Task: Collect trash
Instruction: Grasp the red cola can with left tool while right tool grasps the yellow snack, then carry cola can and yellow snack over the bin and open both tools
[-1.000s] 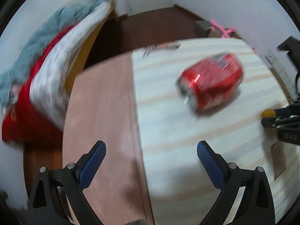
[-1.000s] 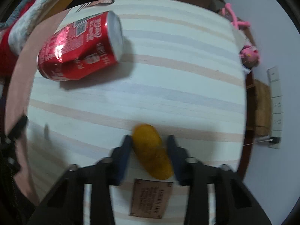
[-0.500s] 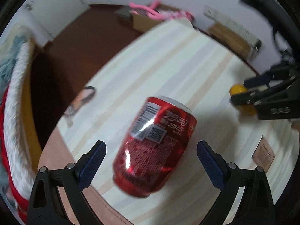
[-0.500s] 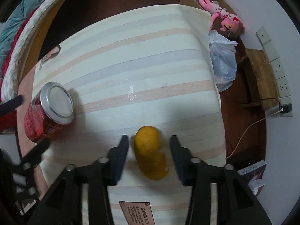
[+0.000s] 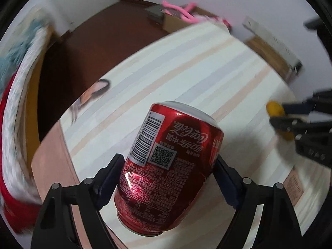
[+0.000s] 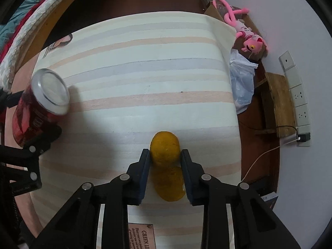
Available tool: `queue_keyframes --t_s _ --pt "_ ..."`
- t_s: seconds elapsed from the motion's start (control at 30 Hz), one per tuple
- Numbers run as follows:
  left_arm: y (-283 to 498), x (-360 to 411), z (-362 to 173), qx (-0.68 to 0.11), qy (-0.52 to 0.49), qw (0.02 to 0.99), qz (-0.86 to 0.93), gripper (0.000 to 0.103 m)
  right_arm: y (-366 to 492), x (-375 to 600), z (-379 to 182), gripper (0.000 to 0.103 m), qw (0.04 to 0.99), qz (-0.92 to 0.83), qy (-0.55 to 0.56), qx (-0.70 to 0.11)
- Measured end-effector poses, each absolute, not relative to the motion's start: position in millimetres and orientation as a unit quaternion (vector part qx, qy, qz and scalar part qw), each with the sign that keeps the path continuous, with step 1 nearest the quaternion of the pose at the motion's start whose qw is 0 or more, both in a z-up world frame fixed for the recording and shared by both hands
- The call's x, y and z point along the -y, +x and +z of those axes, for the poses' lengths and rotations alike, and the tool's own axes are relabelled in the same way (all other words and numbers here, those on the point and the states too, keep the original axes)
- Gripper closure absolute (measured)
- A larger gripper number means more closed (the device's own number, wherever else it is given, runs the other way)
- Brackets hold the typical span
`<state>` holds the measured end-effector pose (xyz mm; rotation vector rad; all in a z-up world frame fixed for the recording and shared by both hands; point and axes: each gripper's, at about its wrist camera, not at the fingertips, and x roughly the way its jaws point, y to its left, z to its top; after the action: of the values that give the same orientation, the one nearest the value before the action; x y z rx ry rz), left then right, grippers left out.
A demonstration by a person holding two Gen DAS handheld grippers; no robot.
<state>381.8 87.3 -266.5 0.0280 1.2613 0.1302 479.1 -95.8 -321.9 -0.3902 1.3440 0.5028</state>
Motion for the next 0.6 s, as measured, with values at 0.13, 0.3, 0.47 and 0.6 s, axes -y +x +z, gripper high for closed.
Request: queue_keyframes --t_s 0.13,0.3,0.47,0.6 --pt "355 -93 -251 -0.563 -0.044 0.817 0.118 0.02 466 99 -313 0.073 0.741 0.238 -0.153 -0.609" --pt "308 -96 -217 -0.507 -0.074 0.839 0.182 0.021 427 98 -290 0.074 0.752 0.264 -0.138 -0.587" --pt "249 -98 -171 -0.442 -0.096 0.862 0.23 0.021 380 93 -260 0.074 0.761 0.295 -0.127 -0.565" --pt "213 -108 -139 -0.404 -0.103 0.872 0.256 0.021 330 79 -224 0.074 0.764 0.329 -0.121 -0.542"
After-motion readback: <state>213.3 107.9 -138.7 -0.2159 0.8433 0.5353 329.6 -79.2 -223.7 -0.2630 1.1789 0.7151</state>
